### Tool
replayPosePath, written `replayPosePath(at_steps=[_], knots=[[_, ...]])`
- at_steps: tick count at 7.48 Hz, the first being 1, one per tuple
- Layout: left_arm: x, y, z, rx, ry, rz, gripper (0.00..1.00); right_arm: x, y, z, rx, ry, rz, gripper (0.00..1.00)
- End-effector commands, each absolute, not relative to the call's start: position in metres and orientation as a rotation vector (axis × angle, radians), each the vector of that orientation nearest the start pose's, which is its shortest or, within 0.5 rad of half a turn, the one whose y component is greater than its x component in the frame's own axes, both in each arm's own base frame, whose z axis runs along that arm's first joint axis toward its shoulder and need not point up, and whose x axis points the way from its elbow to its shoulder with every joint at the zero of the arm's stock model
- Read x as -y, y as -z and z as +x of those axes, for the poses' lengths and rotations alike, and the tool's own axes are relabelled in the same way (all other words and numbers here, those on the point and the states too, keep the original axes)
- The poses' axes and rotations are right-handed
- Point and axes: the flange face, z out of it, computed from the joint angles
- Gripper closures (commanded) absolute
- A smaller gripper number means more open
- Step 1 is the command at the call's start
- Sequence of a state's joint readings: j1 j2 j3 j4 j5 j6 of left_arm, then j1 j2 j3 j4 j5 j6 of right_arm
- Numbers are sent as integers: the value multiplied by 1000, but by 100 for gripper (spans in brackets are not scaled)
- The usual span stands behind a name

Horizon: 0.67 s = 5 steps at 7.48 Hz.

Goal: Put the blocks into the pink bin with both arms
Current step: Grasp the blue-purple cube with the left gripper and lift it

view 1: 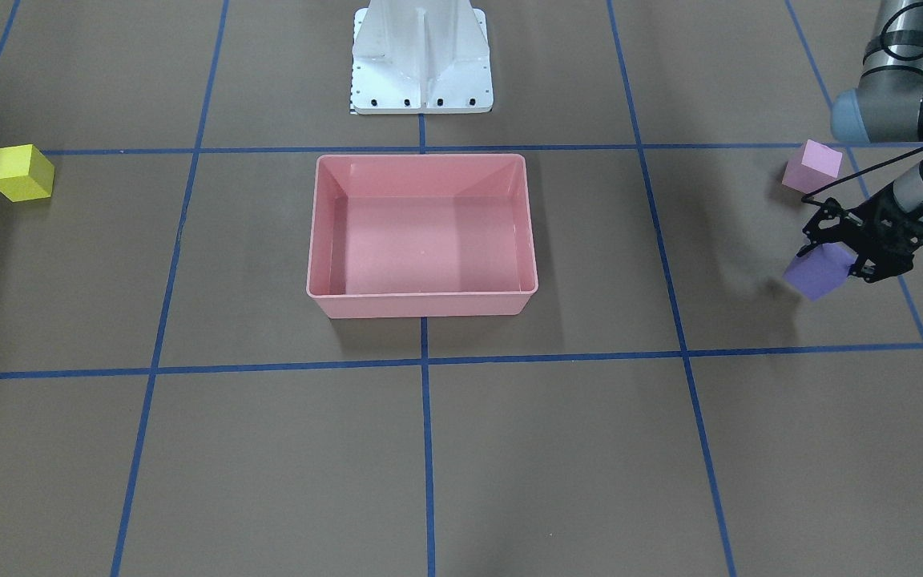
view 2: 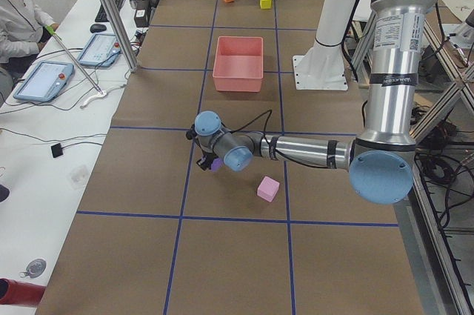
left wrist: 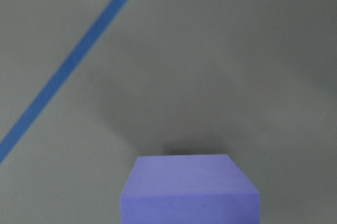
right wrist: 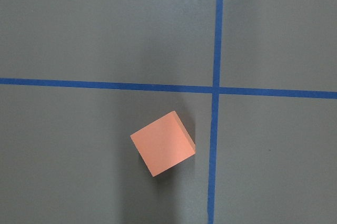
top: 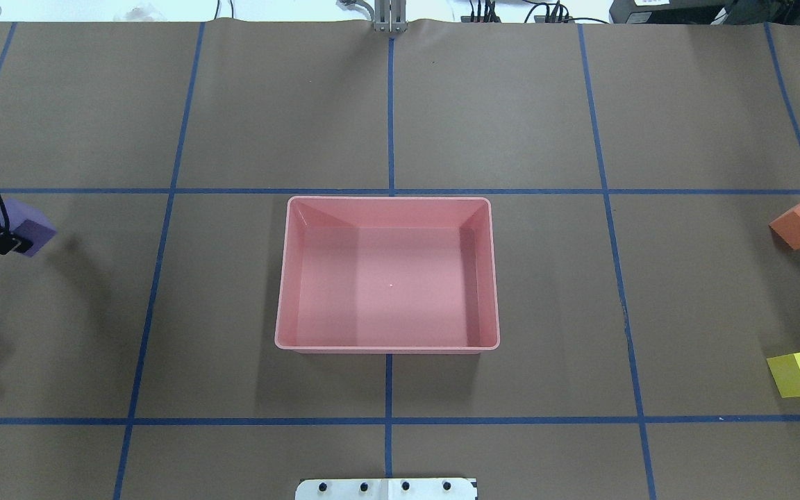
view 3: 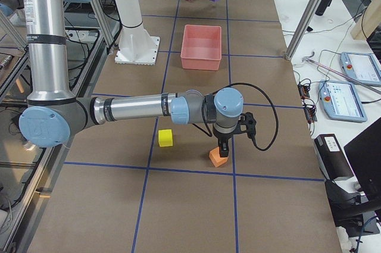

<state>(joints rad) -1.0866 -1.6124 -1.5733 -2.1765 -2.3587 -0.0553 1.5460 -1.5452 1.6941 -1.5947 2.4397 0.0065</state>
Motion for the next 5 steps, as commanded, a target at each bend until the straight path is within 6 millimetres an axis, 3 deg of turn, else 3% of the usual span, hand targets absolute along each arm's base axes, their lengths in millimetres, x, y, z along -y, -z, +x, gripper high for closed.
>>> replayPosePath(at_steps=[1, 3, 4, 5], knots=[[509, -452, 217, -1065, -404, 358, 100, 515, -558, 20, 878, 42, 97, 0], [501, -350, 304, -1203, -303, 249, 100, 517, -555, -7, 830, 61, 86, 0], [497, -304, 334, -1259, -254, 193, 100, 520, -556, -23, 784, 60, 73, 0], [480, -262, 381, -1287, -248, 109, 100, 523, -562, -28, 755, 83, 93, 0]])
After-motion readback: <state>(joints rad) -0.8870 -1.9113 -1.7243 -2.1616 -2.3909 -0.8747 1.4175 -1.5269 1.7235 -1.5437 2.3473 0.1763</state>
